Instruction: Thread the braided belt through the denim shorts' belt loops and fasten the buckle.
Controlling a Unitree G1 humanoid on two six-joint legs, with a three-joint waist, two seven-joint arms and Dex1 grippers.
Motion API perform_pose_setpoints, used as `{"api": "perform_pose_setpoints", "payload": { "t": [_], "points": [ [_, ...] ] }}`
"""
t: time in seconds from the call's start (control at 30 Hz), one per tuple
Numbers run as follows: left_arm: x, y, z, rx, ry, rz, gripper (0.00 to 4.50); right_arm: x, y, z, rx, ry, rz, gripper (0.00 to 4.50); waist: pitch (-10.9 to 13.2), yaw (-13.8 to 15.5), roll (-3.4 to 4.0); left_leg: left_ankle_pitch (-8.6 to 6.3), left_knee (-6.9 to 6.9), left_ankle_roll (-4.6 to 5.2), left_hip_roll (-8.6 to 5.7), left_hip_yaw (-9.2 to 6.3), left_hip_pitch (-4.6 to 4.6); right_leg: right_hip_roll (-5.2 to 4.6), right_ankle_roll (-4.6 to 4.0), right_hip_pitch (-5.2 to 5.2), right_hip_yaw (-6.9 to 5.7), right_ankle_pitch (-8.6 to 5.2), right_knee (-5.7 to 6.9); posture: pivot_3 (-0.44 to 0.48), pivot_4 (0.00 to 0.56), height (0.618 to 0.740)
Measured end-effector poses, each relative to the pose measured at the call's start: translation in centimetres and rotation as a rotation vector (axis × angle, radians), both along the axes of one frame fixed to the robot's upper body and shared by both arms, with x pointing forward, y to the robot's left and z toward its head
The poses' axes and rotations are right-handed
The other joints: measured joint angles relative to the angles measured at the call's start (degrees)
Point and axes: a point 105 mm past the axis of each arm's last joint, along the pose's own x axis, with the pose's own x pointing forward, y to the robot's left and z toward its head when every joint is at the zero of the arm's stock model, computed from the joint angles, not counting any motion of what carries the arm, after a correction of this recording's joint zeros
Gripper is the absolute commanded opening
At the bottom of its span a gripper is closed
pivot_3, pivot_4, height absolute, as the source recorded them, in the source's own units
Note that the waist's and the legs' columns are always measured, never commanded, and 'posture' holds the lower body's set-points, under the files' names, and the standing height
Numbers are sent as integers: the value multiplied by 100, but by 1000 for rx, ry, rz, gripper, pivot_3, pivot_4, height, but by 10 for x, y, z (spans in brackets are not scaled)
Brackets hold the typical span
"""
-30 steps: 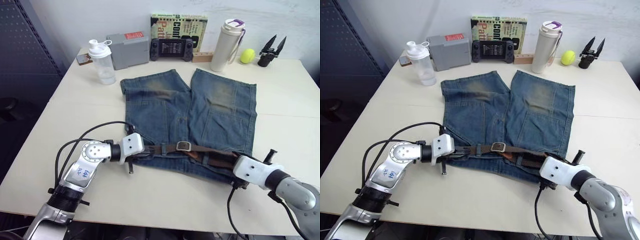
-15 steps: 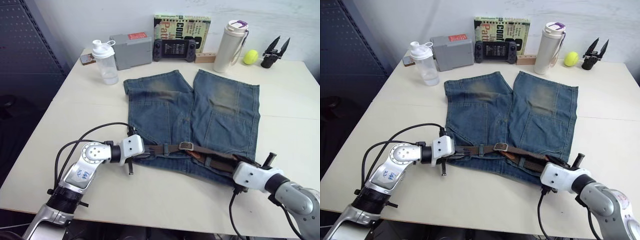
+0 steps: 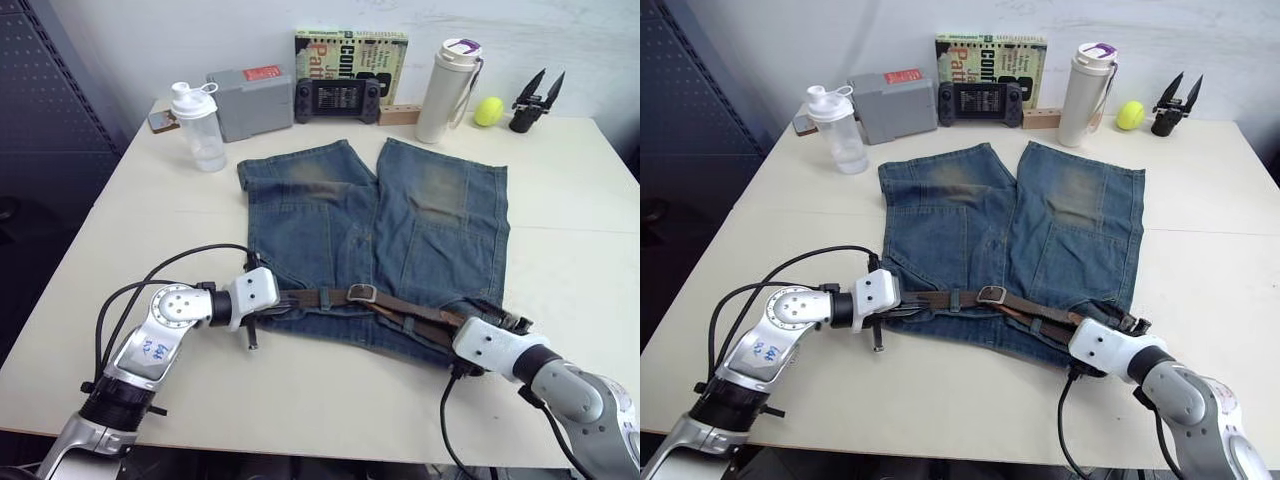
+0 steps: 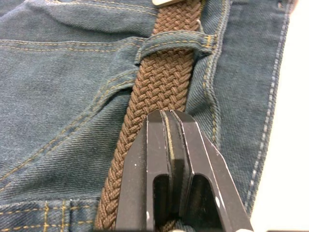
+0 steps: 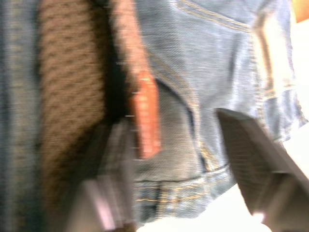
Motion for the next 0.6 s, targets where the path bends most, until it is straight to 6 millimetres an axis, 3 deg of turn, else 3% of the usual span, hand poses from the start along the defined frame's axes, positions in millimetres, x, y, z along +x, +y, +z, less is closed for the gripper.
{"api": "perform_pose_setpoints", "payload": {
  "t": [0.17, 0.27, 0.43, 0.6],
  "points": [
    [-3, 7, 3, -26, 7, 10, 0, -7, 1, 1, 48, 42, -5, 4487, 0, 2, 0, 0, -3, 0, 2, 3, -4, 2, 0, -7, 5, 0, -1, 0, 150, 731],
    [-2, 16, 16, -78, 13, 38, 0, -17, 3, 8, 135, 98, 28, 4487, 3, 7, -2, 0, -2, 0, 1, 2, -10, 2, 0, -13, 6, 0, -1, 0, 150, 731],
    [-3, 26, 40, -184, 23, 68, 0, -32, 21, 16, 280, 183, 145, 4487, 7, 8, -4, 0, -1, 0, 12, 1, -10, -1, 0, -12, 9, 0, -1, 0, 150, 731],
    [-9, 28, 43, -197, 61, 68, 0, -34, 31, 29, 409, 212, 186, 4487, 8, 3, -4, 0, -2, 0, 9, 2, -9, -2, 0, -14, 9, 0, 0, 0, 150, 731]
  ]
}}
